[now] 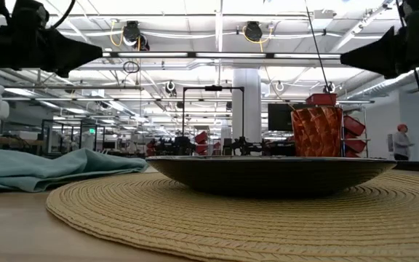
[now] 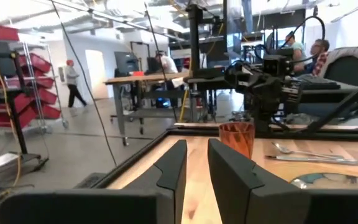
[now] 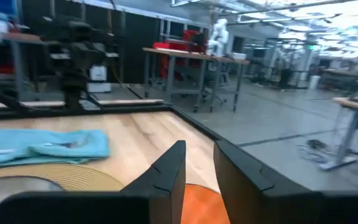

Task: Set table place
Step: Return to Home Position

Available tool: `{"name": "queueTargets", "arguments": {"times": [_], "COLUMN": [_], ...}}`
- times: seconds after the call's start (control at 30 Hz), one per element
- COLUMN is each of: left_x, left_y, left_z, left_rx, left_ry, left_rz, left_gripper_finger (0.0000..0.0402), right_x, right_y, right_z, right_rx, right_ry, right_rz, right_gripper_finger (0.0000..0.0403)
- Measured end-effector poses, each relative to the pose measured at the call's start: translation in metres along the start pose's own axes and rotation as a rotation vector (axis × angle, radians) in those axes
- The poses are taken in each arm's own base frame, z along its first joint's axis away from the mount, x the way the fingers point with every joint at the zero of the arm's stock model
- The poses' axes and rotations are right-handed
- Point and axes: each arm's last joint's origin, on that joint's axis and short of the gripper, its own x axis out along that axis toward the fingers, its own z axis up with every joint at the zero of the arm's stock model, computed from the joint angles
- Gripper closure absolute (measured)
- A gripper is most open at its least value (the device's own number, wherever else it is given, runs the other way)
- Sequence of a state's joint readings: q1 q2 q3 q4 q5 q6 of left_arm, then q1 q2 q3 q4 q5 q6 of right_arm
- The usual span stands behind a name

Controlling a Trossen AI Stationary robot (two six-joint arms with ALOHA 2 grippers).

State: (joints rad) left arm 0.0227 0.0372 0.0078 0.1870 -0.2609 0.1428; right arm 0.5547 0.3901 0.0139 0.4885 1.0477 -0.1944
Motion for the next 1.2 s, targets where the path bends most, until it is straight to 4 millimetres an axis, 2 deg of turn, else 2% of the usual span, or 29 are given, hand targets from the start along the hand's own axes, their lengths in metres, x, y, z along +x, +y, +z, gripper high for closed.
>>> {"name": "queueTargets", "arguments": {"times": [0.17, 0.3, 0.47, 0.7, 0.83, 1.0, 1.2], "left_x": [0.0, 0.001, 0.003, 0.004, 0.004, 0.004, 0.006], "left_y": [-0.001, -0.001, -0.002, -0.002, -0.001, -0.001, -0.003], "left_z": [-0.003, -0.005, -0.007, -0.006, -0.001, -0.008, -0.018], "left_rx": [-0.015, -0.014, -0.008, 0.028, 0.065, 0.072, 0.069], "left_ry": [0.033, 0.057, 0.078, 0.066, 0.023, 0.09, 0.191], "left_rz": [-0.006, -0.009, -0.011, -0.01, 0.021, 0.017, 0.019], "left_gripper_finger": [0.0348, 0.0348, 0.0348, 0.0348, 0.0348, 0.0348, 0.0346], "right_x": [0.009, 0.018, 0.027, 0.033, 0.033, 0.037, 0.04], "right_y": [-0.006, -0.009, -0.017, -0.034, -0.043, -0.052, -0.06], "right_z": [-0.007, -0.008, -0.01, 0.007, 0.013, 0.005, -0.019], "right_rx": [-0.11, -0.114, -0.148, -0.289, -0.314, -0.255, -0.126], "right_ry": [0.039, 0.004, -0.004, -0.198, -0.285, -0.212, 0.043], "right_rz": [-0.032, 0.136, 0.195, 0.136, 0.141, 0.198, 0.198], "right_gripper_finger": [0.0328, 0.0328, 0.0333, 0.037, 0.0391, 0.0401, 0.0396]}}
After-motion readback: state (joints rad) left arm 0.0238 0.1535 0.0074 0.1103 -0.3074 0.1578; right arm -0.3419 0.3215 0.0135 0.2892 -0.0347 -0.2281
